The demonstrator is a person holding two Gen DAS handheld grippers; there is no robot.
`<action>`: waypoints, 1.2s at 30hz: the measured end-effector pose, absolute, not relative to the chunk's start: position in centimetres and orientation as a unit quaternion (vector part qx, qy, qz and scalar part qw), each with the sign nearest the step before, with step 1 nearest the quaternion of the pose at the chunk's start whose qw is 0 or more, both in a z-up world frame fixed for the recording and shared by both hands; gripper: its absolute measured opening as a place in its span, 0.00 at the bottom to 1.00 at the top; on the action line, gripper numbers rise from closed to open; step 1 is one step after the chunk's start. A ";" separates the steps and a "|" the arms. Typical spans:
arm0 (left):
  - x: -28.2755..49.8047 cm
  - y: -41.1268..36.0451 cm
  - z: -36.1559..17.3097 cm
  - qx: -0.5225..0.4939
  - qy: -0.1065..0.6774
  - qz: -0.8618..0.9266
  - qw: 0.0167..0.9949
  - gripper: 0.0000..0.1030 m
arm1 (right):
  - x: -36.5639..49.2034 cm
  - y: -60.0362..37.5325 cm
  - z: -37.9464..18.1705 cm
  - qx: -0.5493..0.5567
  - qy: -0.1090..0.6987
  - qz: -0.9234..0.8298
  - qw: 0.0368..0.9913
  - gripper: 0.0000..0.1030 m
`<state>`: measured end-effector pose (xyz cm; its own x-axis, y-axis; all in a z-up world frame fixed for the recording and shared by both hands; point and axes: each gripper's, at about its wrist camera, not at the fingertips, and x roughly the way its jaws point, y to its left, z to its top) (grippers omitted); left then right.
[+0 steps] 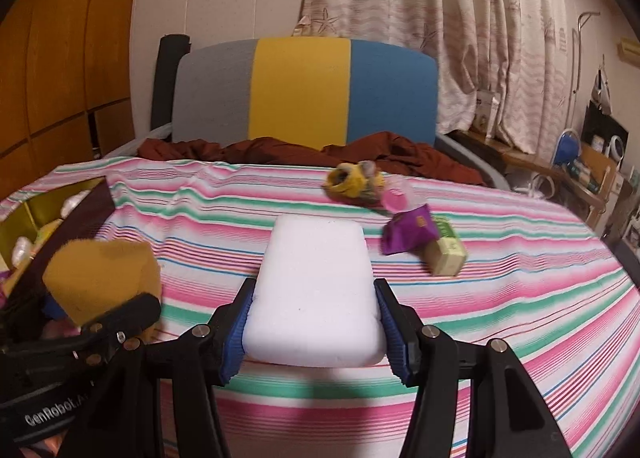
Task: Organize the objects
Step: 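Grasp a yellow sponge with the left gripper while the right holds the foam block, then carry the sponge and foam block to the gold tray and open both grippers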
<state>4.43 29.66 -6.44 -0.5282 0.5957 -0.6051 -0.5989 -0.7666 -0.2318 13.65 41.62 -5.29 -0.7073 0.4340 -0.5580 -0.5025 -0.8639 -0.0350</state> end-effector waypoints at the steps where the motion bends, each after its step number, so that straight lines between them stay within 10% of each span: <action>1: 4.5 29.2 -6.6 -0.347 0.007 0.875 0.338 0.73 | 13.5 41.3 -5.4 -0.288 0.064 0.922 0.252 0.56; 20: 5.5 21.5 -1.3 -0.320 -0.079 0.853 0.404 0.74 | 12.5 37.5 -6.2 -0.290 0.101 0.925 0.225 0.55; 36: -5.7 9.0 0.6 -0.338 -0.126 0.907 0.216 0.75 | 11.0 34.1 -5.4 -0.289 0.099 0.936 0.177 0.56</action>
